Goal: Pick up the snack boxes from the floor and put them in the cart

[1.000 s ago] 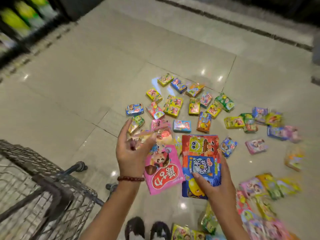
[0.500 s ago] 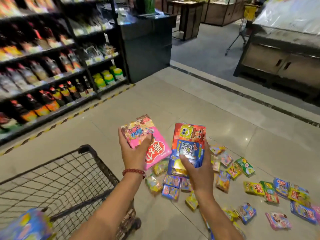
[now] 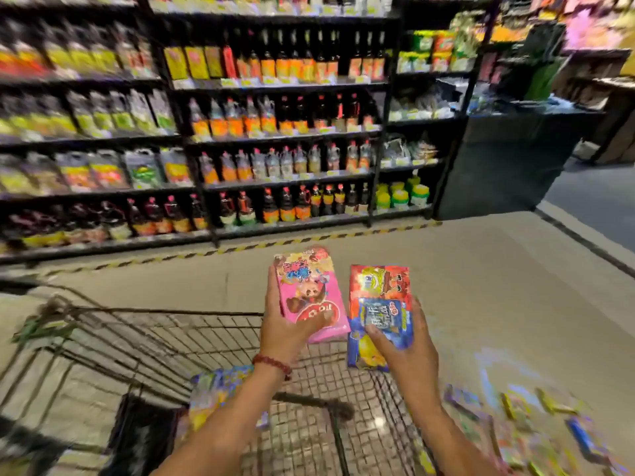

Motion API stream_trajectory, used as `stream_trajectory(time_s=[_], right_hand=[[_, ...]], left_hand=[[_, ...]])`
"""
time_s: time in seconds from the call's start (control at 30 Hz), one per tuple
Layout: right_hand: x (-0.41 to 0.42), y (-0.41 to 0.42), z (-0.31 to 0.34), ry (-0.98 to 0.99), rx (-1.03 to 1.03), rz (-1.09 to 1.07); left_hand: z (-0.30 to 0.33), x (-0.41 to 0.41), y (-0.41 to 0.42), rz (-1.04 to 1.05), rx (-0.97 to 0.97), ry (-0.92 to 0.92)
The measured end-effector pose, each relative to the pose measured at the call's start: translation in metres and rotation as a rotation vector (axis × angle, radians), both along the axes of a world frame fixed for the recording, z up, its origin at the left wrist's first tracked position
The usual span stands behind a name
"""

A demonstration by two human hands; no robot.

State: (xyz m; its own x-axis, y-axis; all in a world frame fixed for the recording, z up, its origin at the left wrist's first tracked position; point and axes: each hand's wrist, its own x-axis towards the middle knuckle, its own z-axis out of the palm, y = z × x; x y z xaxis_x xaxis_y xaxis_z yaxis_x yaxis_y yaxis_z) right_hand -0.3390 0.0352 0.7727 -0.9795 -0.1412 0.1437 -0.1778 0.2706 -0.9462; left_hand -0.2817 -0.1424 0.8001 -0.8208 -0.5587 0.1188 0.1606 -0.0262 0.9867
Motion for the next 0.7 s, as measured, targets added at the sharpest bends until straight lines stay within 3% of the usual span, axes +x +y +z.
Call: stream_trajectory(time_s=[0.33, 0.7], right_hand=[[0.026, -0.194, -0.021, -0.095, -0.052, 0.308], [0.040, -0.226, -0.132, -0.315, -0.007, 0.384]], left_hand=[[-0.053, 0.071, -0.190, 0.128, 0.041, -0.138], [-0.174, 0.119, -0.230, 0.200, 0.224, -0.369]])
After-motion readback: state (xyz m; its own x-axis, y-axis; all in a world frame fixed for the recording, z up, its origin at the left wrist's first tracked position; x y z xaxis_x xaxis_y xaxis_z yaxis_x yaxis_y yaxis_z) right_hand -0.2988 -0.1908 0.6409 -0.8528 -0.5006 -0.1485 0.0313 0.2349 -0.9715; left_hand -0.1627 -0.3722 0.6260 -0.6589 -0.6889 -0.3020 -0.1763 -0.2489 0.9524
